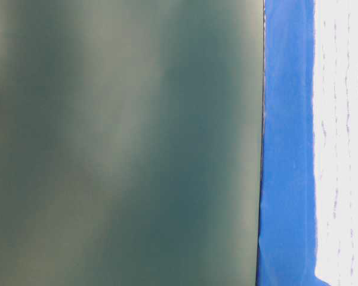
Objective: Fold the blue towel.
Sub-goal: 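Move both grippers to the far corners of the striped towel and grasp them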
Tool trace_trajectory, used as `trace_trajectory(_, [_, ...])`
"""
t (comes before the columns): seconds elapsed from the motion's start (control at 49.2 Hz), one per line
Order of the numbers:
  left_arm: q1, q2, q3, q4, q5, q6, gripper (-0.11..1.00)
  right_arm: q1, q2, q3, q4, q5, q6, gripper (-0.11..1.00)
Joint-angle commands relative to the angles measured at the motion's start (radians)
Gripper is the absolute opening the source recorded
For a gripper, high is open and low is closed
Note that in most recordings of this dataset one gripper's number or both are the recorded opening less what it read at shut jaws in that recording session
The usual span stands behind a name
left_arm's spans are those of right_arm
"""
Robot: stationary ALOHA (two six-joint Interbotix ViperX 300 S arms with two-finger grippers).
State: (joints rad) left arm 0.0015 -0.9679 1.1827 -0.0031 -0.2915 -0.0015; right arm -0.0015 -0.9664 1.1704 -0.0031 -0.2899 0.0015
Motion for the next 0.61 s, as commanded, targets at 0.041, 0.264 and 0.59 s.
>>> trace_trajectory(0.041, [0.006,0.034,-0.020,-0.023,-0.018,-0.005,0.00,0.003,0.012,-0.026,0.000,0.011,0.000,0.00])
trace_trajectory(0.264, [0.063,0.120,-0.015,-0.021,-0.077,-0.006,0.00,-0.035,0.017,-0.044,0.008,0.124,0.012,0.00])
trace_trajectory(0.59, [0.163,0.331,-0.028,-0.028,-0.100,-0.009,0.00,-0.235,0.144,-0.025,0.011,0.153,0.078,0.00])
